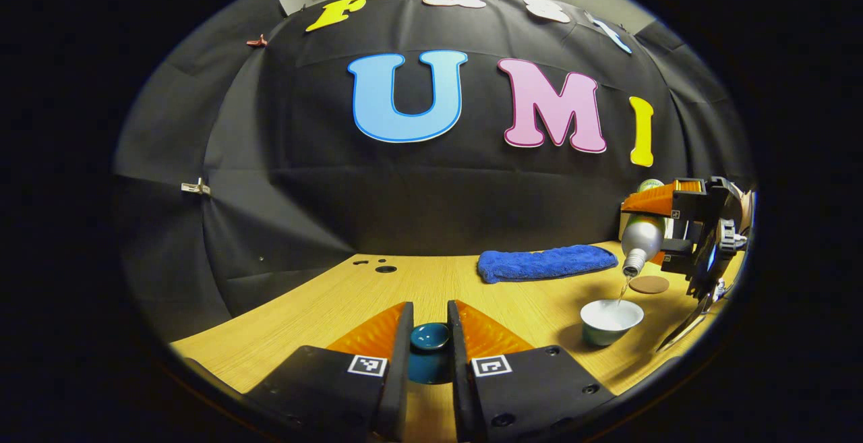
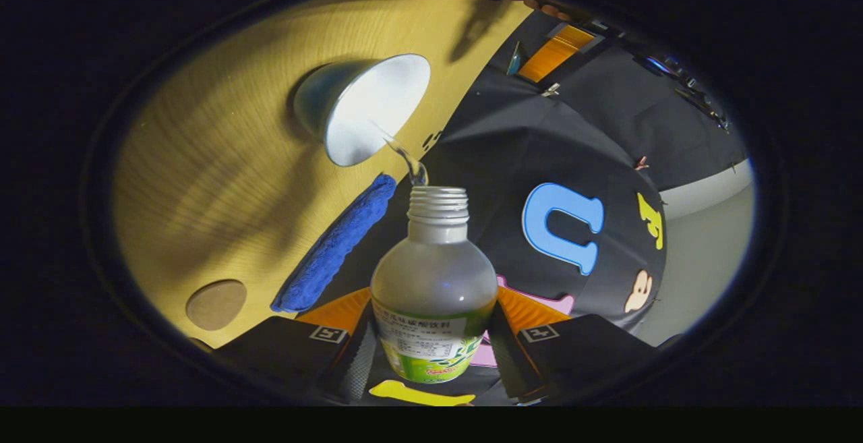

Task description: Open the teacup lid with one hand, grasp the water bottle and pour water into the teacup with the other hand; after pouring, place the water bottle on the coaster and then close the teacup lid.

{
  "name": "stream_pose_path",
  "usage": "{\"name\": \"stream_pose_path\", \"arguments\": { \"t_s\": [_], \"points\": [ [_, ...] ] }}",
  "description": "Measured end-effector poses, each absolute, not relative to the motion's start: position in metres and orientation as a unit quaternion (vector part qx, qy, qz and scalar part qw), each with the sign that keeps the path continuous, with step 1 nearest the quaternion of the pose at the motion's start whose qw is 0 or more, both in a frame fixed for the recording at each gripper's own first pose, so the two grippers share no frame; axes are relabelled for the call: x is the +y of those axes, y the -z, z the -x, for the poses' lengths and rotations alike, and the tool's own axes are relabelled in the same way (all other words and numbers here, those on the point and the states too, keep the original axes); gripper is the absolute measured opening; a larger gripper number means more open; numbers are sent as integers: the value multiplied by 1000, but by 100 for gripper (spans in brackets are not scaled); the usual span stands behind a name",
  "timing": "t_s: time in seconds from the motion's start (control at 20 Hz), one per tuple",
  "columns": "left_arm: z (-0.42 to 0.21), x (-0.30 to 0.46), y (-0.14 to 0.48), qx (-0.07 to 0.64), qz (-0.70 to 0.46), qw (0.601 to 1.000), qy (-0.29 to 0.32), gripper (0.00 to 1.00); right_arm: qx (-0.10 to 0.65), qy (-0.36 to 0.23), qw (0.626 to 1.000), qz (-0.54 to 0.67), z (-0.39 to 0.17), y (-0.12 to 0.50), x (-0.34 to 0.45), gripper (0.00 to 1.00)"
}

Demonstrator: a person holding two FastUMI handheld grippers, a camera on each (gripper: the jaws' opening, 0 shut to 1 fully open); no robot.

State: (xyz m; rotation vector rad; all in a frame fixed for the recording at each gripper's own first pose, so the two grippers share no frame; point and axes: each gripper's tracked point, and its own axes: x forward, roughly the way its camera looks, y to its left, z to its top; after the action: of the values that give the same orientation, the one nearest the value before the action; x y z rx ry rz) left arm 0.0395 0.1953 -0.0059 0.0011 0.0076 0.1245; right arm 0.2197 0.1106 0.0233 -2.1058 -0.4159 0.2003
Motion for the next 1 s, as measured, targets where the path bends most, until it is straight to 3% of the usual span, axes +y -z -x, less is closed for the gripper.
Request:
{"name": "stream_pose_path", "arguments": {
  "t_s": [1.0],
  "points": [
    [-40,196,6,4,-1,998,-62,34,-218,-65,418,879,-210,-48,122,80]
  ]
}}
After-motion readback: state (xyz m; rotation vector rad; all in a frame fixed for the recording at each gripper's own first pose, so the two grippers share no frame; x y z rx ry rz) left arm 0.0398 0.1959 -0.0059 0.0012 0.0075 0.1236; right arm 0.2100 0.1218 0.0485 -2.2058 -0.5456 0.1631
